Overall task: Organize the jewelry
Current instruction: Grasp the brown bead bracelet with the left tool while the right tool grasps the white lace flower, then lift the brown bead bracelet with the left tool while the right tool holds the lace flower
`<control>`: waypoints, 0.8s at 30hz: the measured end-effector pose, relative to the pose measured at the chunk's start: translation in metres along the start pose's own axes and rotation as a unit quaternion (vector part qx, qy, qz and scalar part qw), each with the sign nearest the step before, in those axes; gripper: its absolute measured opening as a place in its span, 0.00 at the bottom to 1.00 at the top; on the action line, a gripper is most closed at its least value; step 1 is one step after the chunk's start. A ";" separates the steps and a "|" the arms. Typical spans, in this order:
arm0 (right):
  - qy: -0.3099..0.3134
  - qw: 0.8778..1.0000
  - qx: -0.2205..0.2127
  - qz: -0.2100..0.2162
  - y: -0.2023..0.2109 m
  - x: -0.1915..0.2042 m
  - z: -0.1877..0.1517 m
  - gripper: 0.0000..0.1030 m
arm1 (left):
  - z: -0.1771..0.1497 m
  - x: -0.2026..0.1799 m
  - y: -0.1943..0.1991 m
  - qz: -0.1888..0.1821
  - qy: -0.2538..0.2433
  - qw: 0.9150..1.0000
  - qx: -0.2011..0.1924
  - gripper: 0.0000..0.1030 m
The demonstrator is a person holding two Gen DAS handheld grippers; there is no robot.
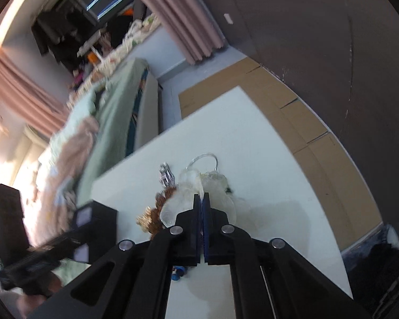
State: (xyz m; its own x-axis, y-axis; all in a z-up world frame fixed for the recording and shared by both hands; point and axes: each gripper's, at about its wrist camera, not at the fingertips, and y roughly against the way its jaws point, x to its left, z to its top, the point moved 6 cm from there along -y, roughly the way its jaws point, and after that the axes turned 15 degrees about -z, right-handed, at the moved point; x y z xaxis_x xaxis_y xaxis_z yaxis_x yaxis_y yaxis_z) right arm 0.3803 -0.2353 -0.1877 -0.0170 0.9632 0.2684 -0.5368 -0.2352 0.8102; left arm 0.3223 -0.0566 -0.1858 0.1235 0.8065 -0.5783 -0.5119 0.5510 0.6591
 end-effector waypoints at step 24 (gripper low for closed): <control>-0.031 0.999 -0.024 0.037 0.030 -0.025 0.012 0.02 | -0.007 -0.001 -0.069 0.040 0.009 0.995 0.086 0.24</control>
State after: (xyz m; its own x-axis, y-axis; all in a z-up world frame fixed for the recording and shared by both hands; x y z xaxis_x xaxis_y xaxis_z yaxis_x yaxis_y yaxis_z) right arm 0.3749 -0.2680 -0.1635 -0.0060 0.9329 0.3600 -0.5758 -0.2975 0.7615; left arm 0.3512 -0.0971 -0.2343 0.0732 0.8460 -0.5282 -0.3658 0.5155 0.7749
